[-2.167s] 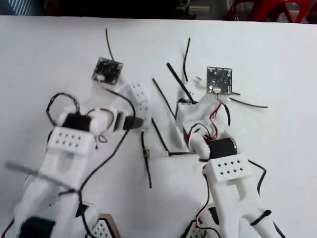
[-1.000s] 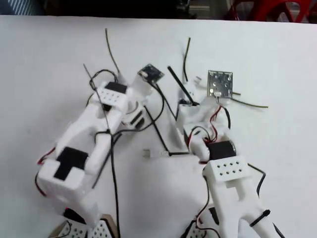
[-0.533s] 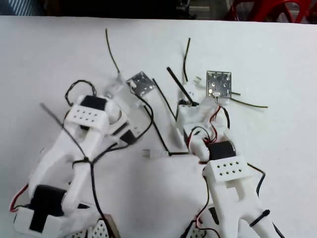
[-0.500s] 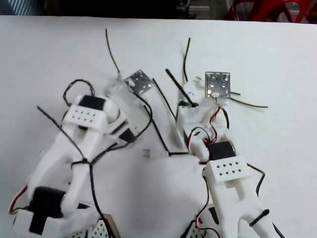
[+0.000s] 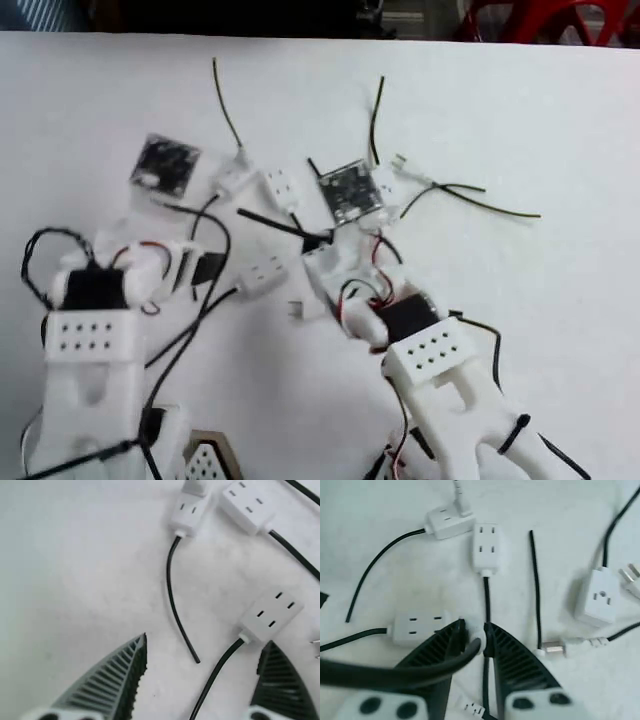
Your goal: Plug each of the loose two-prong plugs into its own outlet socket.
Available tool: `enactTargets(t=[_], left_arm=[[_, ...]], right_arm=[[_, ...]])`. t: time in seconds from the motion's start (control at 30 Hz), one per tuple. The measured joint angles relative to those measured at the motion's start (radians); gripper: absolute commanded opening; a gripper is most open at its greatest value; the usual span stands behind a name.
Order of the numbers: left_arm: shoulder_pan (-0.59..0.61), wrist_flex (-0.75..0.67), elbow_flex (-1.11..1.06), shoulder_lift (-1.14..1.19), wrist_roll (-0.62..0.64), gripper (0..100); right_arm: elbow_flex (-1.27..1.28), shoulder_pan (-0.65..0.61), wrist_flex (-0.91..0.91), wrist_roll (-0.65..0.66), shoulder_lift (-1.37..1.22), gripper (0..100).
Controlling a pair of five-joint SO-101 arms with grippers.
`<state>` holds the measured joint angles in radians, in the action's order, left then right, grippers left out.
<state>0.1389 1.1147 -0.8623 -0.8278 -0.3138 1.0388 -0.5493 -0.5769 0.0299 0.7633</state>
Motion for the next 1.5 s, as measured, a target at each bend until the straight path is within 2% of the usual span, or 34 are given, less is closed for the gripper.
enactTargets(t=[0.27,0.53,0.77,1.23,1.5], left_arm=[[0.187,-0.114,-0.295,-0.216,0.063,35],[0.273,-0.230,-0.453,-0.269,0.103,35],[0.290,-0.242,-0.479,-0.272,0.103,35],[0.292,-0.245,-0.479,-0.272,0.103,35],[0.292,-0.245,-0.479,-0.272,0.103,35]], right_arm=[[-0.203,-0.051,0.000,0.006,-0.327,1.8],[-0.311,-0.068,0.000,0.006,-0.529,1.8],[-0.318,-0.103,0.000,0.006,-0.557,1.8],[-0.345,-0.084,-0.008,0.006,-0.600,1.7],[-0.367,-0.078,-0.071,0.005,-0.600,1.7]])
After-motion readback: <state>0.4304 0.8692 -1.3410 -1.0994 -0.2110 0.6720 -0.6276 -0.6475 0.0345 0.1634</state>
